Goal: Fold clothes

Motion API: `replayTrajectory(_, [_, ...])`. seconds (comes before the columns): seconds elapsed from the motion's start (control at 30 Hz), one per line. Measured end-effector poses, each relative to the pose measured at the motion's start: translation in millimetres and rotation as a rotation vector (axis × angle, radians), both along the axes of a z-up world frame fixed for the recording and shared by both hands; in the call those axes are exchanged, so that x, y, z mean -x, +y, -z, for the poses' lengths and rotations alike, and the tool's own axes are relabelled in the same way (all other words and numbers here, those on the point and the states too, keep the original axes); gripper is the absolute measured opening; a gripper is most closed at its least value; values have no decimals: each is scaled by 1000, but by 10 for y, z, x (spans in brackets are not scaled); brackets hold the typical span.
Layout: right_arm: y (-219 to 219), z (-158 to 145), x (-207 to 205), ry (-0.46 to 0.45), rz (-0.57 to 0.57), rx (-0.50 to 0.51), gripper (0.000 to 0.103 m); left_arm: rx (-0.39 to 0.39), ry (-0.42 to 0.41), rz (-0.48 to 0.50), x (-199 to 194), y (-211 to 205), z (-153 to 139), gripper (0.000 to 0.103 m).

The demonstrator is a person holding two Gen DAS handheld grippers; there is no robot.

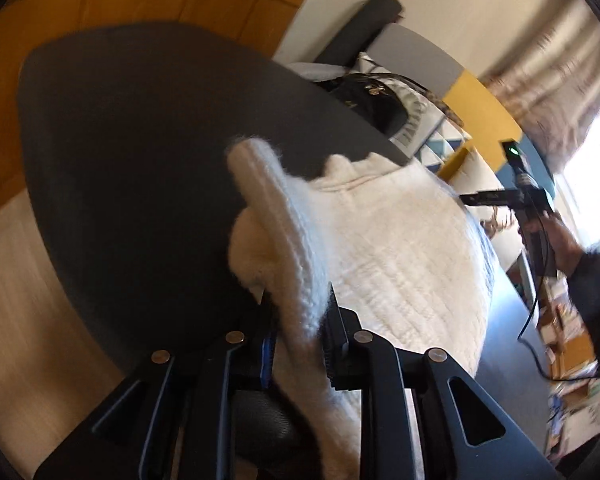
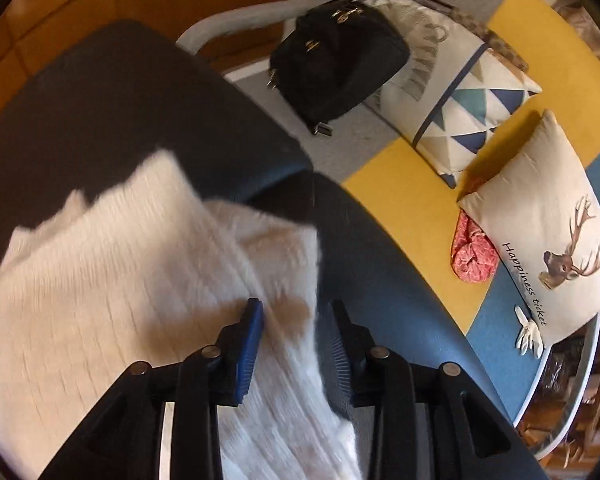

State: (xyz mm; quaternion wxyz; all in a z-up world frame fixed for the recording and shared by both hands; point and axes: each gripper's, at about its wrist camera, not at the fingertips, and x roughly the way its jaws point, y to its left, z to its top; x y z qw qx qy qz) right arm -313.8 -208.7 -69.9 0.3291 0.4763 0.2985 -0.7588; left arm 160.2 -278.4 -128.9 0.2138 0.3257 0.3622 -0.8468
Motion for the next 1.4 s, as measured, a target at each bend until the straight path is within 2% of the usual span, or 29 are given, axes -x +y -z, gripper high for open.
replayTrajectory(0.07, [119,-172,-151,24,8,76,33,-52,14,-8,-10,-55,76,23])
replayTrajectory(0.1, [164,-262,-222,-1,0,136,33,-65,15,-10,-9,-69,103,23])
replayTrajectory(0.13, [190,-262,-347,-25,-25,152,33,-45,4,-6,10,-48,103,23])
replayTrajectory(0.23, [256,-194,-766,-93,-110,161,35,6,-25,1,36,15,76,23])
replayTrajectory(0.3, [195,107,-919,-110,-104,37,35,-12,-41,-9,-25,15,42,26])
replayTrajectory(0.33, [212,121,-930,-104,-78,48,36,-33,-44,-15,-54,-3,36,27])
replayTrajectory(0.4, [288,21,-936,-108,-8,112,36,-93,-28,-24,-145,-51,13,30])
replayTrajectory(0.47, [414,-213,-1098,-174,-1,241,38,-122,-18,-37,-290,-80,-19,34])
replayTrajectory(0.57, [626,-434,-1759,-285,-120,369,45,-174,32,-37,-516,-100,-27,34])
replayTrajectory(0.7, [901,-430,-2830,-364,-276,403,48,-177,44,17,-631,36,-5,34])
replayTrajectory(0.8, [962,-338,-3366,-311,-309,365,48,-218,31,36,-690,136,111,34])
replayTrajectory(0.93, [865,-196,-3828,-200,-311,287,48,-271,22,49,-722,201,227,34])
replayTrajectory(1.13, [679,108,-3899,-256,-238,223,49,-263,53,72,-727,225,168,34])
replayTrajectory(1.2, [686,107,-3870,-283,-218,263,51,-270,59,74,-734,217,178,34])
replayTrajectory(1.27, [744,113,-3825,-350,-182,319,53,-275,62,72,-741,208,192,34])
replayTrajectory(1.4, [740,124,-3792,-369,-184,302,53,-289,65,64,-742,185,216,34])
